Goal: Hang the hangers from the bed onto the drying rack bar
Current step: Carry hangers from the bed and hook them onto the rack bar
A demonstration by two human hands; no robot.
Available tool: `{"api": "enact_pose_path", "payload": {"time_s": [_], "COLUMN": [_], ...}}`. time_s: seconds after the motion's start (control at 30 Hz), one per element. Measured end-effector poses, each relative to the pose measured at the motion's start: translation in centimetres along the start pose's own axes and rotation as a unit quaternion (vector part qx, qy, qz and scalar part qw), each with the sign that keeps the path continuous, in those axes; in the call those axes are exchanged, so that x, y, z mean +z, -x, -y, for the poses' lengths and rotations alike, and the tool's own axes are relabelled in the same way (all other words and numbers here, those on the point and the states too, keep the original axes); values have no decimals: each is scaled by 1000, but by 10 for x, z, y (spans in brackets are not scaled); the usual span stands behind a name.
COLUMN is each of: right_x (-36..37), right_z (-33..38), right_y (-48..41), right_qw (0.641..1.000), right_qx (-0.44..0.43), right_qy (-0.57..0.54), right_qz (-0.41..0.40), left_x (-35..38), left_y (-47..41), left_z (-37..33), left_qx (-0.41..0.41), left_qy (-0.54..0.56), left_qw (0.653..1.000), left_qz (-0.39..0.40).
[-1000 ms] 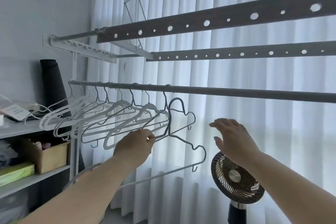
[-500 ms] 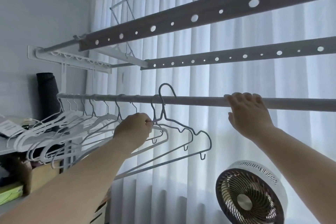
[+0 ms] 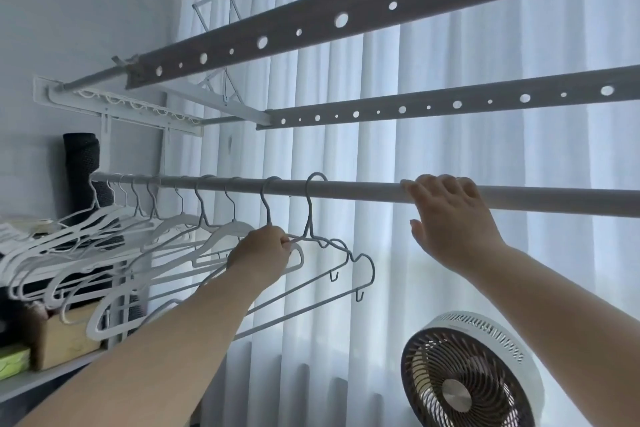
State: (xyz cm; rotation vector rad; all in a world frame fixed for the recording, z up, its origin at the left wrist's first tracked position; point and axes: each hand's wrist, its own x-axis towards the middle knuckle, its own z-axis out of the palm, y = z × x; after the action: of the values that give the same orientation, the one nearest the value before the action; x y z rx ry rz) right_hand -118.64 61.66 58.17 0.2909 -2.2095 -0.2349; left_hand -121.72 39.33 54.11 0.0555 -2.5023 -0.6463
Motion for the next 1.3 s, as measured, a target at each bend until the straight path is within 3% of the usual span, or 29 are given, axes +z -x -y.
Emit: {"api": "enact_pose_path", "payload": {"time_s": [0.23,0.5,0.67,0.87,1.1,1.2,1.3], "right_x": [21,28,33,5,-63,-93,-127], "right_z": [-12,-2,24,98,232,304,380], "right_y": [-2,3,3,20,74,117,167], "right_qw": [996,992,979,954,890,855,810], "right_qx": [-11,-14,-8,-44,-119,-170,-261], "right_qy": [5,-1,-92,-253,-439,-488,-518], "right_qz": [-86,-125,-180,-152,-26,40,83], "left_x": [1,3,-9,-64,-147,-185,-222], "left_y": [4,17,41,113,277,375,479], "left_z": [-2,-3,7,57,158,198,235], "left_qx": [-14,-8,20,25,-117,-220,-347], "left_qy": [12,13,27,32,6,-20,-23], "left_qw": [1000,1000,998,992,977,961,923], "left_qz": [7,-2,-57,-122,-180,-164,-165]}}
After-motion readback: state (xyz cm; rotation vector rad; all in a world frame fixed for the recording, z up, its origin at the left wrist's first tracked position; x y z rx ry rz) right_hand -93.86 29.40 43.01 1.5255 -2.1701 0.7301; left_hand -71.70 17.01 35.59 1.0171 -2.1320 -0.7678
